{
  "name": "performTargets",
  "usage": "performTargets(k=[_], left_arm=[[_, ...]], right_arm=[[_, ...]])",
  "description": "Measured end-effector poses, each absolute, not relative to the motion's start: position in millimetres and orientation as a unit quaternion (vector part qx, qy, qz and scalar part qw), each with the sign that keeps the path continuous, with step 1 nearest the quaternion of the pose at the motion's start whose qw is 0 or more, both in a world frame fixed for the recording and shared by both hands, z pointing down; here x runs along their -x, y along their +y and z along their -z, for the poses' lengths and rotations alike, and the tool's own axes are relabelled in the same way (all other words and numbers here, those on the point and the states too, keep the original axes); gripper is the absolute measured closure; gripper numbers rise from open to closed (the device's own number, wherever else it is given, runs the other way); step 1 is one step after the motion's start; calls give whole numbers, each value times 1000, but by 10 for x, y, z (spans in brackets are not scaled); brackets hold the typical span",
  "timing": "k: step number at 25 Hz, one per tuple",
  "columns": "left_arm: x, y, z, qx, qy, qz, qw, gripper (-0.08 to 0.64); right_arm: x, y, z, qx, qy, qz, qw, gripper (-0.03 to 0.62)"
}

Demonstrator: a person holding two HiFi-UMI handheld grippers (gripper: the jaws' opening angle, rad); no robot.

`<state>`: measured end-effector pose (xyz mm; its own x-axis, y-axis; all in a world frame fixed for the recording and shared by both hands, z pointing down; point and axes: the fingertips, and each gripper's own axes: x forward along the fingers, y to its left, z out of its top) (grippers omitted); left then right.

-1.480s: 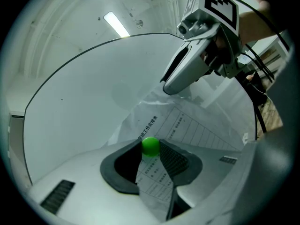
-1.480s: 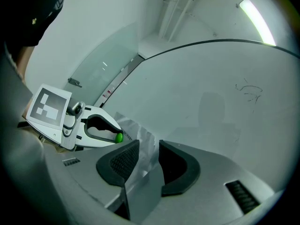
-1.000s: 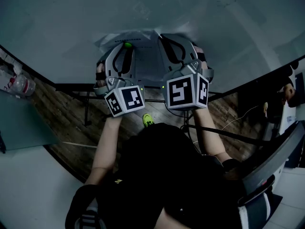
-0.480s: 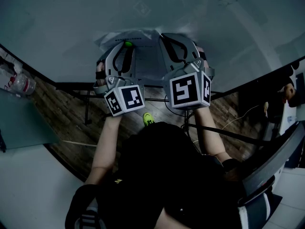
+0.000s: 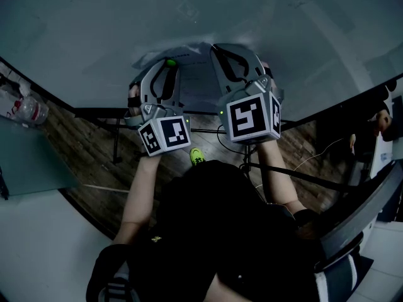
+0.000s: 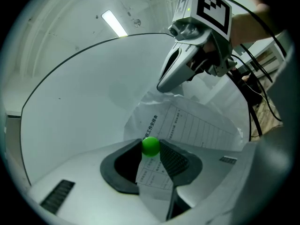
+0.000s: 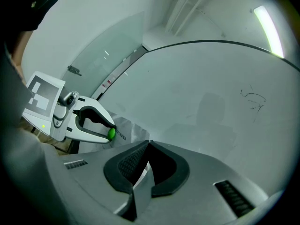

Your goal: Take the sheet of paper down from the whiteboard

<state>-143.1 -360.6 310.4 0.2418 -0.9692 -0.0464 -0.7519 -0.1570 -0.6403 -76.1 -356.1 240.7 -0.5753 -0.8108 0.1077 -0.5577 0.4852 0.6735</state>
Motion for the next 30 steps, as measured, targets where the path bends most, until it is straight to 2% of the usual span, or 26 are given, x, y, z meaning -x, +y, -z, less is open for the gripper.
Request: performTargets(k=[30], left_arm=[[1332,-3184,-3040,741,578,194,282,414]], right_arm=[[584,-3199,-2444,-405,-861,253,177,565]])
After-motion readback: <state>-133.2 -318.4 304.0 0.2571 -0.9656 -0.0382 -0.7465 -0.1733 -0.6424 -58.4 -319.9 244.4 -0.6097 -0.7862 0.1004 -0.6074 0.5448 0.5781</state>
